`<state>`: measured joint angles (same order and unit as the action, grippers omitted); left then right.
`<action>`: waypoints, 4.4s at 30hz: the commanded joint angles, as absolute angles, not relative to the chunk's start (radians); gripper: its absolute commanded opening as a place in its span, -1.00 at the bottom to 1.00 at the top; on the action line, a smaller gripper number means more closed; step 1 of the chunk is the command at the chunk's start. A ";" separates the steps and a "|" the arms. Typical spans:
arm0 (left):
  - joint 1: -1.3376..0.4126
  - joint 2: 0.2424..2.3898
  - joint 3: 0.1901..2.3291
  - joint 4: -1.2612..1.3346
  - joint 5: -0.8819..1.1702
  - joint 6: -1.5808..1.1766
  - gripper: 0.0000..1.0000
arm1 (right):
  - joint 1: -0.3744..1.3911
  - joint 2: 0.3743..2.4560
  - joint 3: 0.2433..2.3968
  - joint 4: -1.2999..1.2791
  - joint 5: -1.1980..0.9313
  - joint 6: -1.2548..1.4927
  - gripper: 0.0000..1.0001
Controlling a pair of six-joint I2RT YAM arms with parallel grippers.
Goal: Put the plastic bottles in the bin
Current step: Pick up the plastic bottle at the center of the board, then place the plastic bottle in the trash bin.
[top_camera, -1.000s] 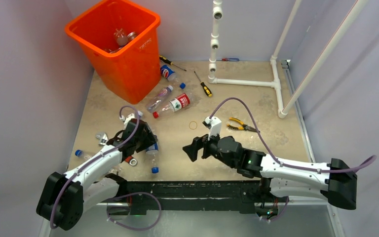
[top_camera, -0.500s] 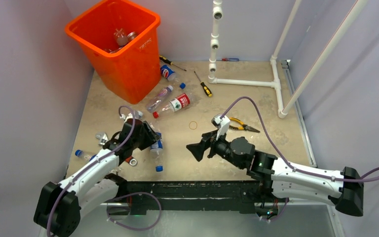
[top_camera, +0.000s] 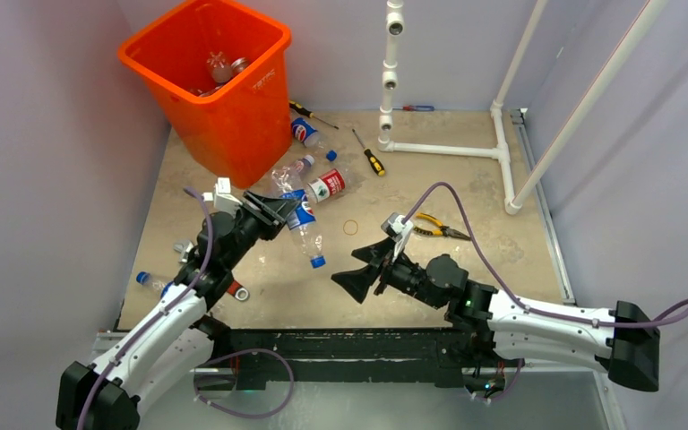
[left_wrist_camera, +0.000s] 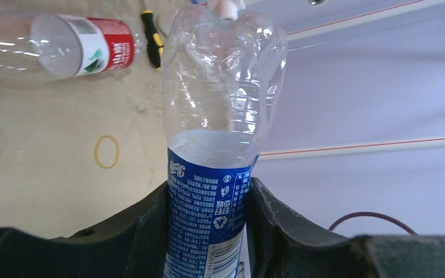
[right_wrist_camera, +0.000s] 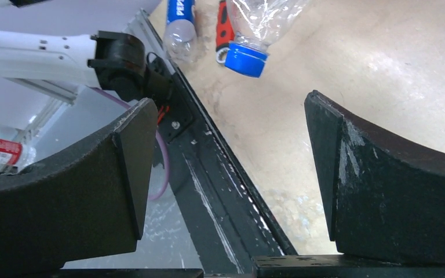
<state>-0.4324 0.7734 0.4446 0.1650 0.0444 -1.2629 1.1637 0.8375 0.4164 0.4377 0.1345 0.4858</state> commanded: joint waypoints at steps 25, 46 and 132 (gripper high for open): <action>-0.524 0.716 0.397 0.369 -0.077 -1.379 -0.53 | 1.158 1.111 0.570 0.565 0.193 0.649 0.55; -0.529 0.695 0.398 0.334 -0.069 -1.339 -0.32 | 1.158 1.159 0.597 0.525 0.183 0.652 -0.72; -1.020 1.030 1.064 -0.440 -0.005 0.790 -0.58 | 1.158 0.845 1.171 -0.566 0.109 0.279 0.74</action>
